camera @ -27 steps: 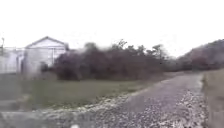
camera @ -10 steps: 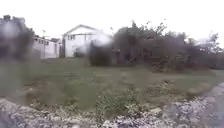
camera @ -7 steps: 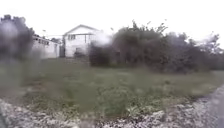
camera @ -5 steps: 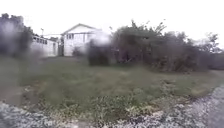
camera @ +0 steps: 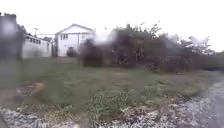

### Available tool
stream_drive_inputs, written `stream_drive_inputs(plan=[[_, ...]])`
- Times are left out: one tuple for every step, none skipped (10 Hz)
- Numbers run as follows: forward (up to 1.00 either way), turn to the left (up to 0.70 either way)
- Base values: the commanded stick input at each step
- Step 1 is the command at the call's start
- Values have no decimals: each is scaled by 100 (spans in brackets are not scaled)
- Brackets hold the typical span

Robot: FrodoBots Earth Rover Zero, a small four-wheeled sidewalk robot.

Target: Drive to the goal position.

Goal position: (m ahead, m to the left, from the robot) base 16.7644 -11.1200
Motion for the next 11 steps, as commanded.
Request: stream_drive_inputs(plan=[[0, -100], [0, -100], [0, -100], [0, -100], [0, -100], [0, -100], [0, -100], [0, -100], [0, -100], [0, -100], [0, -100]])
